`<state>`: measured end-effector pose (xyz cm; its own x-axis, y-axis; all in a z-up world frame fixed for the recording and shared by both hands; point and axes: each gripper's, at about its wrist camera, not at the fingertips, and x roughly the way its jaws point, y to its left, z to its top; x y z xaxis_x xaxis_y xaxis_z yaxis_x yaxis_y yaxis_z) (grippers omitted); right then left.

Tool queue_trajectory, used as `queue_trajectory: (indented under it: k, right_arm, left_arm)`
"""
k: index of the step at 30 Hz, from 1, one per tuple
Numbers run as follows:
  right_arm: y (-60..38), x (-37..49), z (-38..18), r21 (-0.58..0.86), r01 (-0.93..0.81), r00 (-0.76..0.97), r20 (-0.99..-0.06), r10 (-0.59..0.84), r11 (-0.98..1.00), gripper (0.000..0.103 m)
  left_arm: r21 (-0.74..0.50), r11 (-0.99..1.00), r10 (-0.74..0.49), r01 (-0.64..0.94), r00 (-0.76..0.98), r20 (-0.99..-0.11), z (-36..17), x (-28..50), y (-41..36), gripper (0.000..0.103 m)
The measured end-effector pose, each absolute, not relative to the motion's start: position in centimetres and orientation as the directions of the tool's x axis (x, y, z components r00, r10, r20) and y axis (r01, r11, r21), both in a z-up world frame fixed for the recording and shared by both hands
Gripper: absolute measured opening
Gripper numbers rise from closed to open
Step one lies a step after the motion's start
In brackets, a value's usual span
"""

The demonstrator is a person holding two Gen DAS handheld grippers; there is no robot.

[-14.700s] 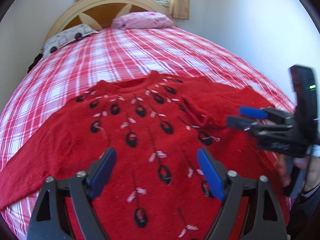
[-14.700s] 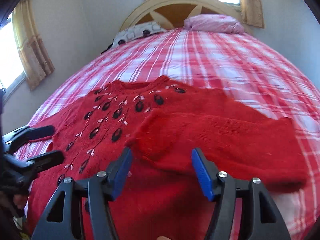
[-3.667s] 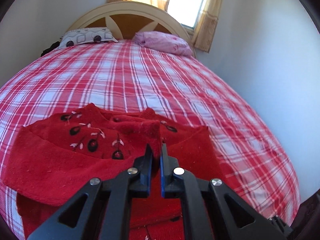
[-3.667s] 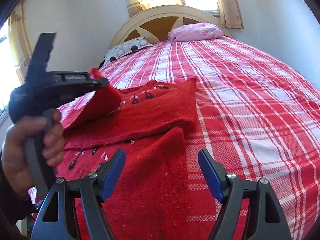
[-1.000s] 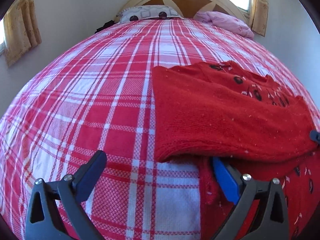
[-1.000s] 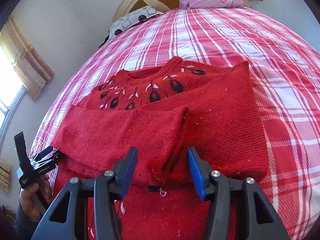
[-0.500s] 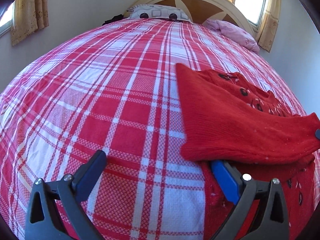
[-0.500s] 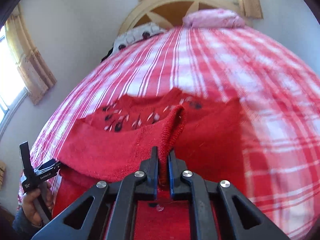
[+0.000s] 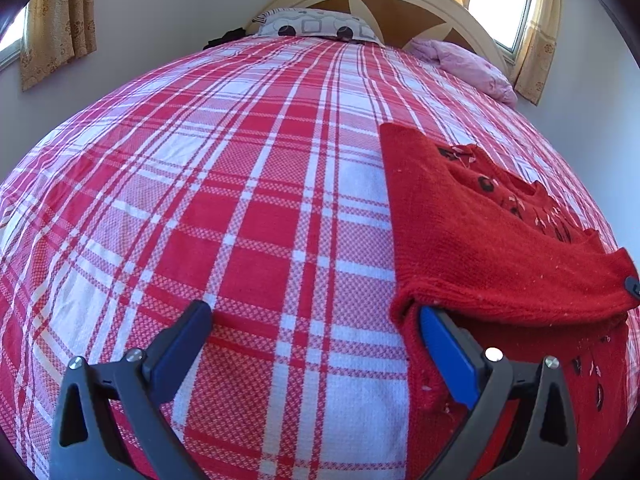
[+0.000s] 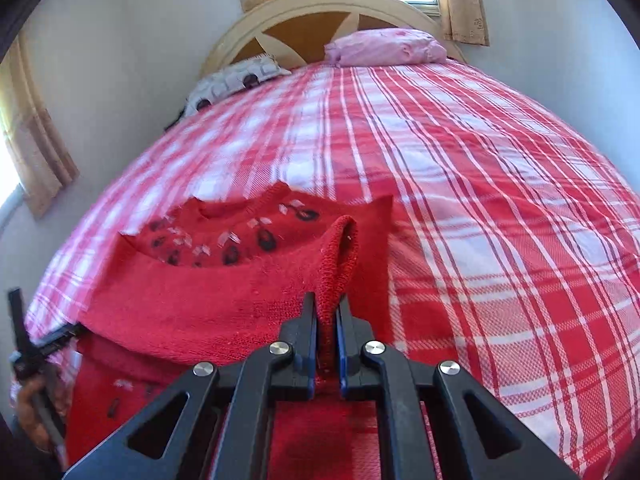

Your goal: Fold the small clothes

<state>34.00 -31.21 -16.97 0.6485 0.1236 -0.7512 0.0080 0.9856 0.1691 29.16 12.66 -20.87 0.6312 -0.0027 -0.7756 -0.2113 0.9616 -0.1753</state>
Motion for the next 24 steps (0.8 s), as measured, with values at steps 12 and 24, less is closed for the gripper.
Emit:
queue_trajectory:
  k: [12,24]
  right_arm:
    - [-30.9,31.5,-16.7,0.056,-0.008,0.653,-0.756,0.047,0.998,0.031]
    - [-26.6,33.9,-17.7,0.112,-0.152,0.616,-0.766,0.183,0.982,0.036]
  left_arm:
    - [-0.251,0.926,0.010,-0.280,0.685,-0.728,-19.4,26.2,14.7,0.103]
    - [0.017,0.981,0.140,-0.192,0.652,-0.745,-19.0,30.6,9.9,0.103]
